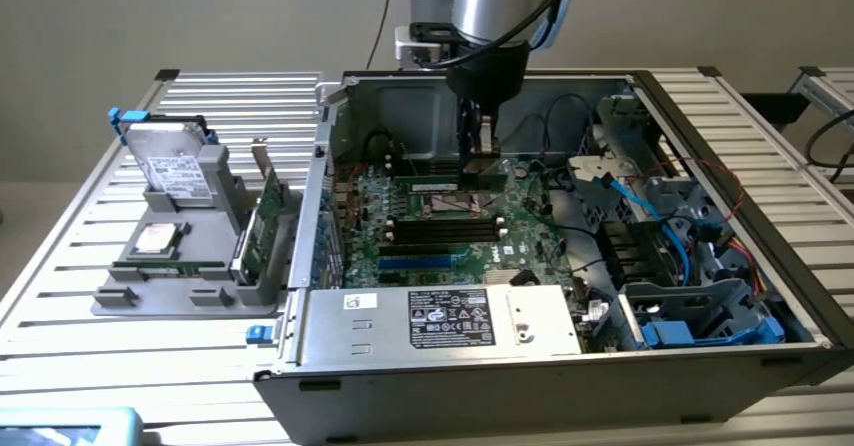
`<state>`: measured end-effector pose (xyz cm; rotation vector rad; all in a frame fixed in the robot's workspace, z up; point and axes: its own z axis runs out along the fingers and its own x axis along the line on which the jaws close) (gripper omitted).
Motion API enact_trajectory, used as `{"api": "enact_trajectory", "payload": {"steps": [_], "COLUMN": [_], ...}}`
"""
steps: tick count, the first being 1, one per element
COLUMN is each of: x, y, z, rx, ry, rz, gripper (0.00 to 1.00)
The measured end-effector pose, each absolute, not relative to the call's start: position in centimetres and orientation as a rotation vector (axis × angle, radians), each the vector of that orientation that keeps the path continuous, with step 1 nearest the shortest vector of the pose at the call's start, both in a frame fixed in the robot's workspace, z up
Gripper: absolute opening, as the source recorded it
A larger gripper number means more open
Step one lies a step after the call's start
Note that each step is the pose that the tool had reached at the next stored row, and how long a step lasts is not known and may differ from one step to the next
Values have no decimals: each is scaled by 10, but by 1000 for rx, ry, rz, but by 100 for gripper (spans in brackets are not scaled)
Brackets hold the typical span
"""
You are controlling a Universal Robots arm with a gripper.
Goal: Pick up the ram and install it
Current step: 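Insert the ram into the slot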
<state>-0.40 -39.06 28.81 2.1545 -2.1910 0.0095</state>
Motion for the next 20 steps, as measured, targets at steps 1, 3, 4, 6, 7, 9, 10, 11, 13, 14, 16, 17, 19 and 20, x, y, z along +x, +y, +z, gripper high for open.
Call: {"api": "enact_trajectory", "payload": {"steps": [1,3,4,6,7,9,10,11,13,14,16,17,19,20], "x": [-4,-4,-4,-4,-4,-4,-4,-4,-4,-4,-4,-4,-4,-4], "y": [-391,-391,-391,-391,-391,-391,-391,-391,-391,-391,-391,-391,-391,-391], "z": [288,288,287,286,286,285,285,284,283,282,280,279,276,274], "rx": [2154,2154,2154,2155,2155,2154,2154,2154,2154,2155,2155,2154,2154,2154], "ry": [-2191,-2190,-2191,-2192,-2192,-2191,-2190,-2190,-2190,-2190,-2189,-2189,-2189,-2188], "rz": [10,11,12,13,14,16,17,17,17,17,17,18,19,19], "gripper": [13,13,13,13,13,13,13,13,13,13,13,13,13,13]}}
